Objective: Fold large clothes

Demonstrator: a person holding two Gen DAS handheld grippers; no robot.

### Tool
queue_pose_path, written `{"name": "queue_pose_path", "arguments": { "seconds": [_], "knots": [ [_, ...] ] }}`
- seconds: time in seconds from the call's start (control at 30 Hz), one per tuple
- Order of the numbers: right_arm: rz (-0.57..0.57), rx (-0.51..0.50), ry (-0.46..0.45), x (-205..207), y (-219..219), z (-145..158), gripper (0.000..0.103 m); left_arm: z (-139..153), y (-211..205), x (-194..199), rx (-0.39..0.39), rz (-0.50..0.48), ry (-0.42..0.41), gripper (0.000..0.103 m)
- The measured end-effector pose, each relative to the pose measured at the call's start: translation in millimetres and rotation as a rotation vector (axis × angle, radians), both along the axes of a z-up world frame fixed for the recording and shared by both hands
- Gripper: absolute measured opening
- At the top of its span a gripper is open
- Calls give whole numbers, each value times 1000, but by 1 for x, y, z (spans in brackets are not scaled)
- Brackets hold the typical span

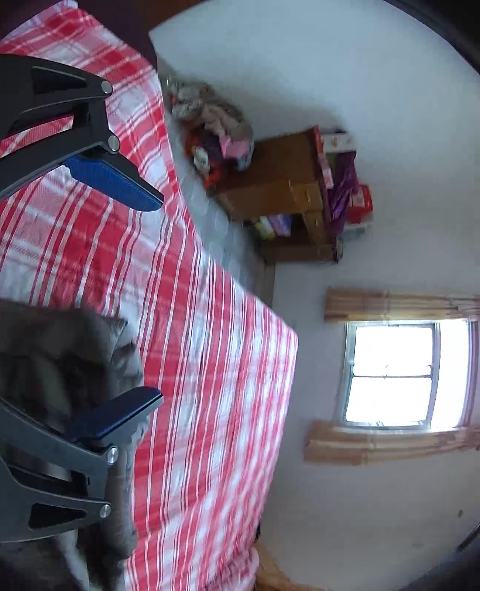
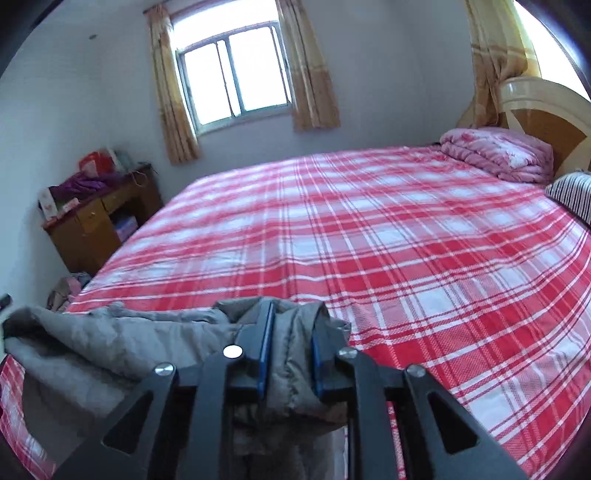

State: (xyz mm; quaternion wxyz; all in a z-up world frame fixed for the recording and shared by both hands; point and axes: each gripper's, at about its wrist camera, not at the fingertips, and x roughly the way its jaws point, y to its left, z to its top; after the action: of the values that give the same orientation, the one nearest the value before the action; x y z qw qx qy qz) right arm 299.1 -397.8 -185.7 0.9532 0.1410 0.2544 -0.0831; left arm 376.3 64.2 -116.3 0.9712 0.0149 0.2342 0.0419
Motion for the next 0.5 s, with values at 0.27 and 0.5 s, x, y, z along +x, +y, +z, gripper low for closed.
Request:
{"name": "queue_pose_path", "arguments": {
  "seconds": [0.27,0.5],
  "knots": [
    [-60,-78,-64,0,13,16,95,-13,-44,-28,124,112,-85,96],
    [166,-183,-10,22,111,8,95,-55,-130,-18,363,30,-96,97]
  ]
}}
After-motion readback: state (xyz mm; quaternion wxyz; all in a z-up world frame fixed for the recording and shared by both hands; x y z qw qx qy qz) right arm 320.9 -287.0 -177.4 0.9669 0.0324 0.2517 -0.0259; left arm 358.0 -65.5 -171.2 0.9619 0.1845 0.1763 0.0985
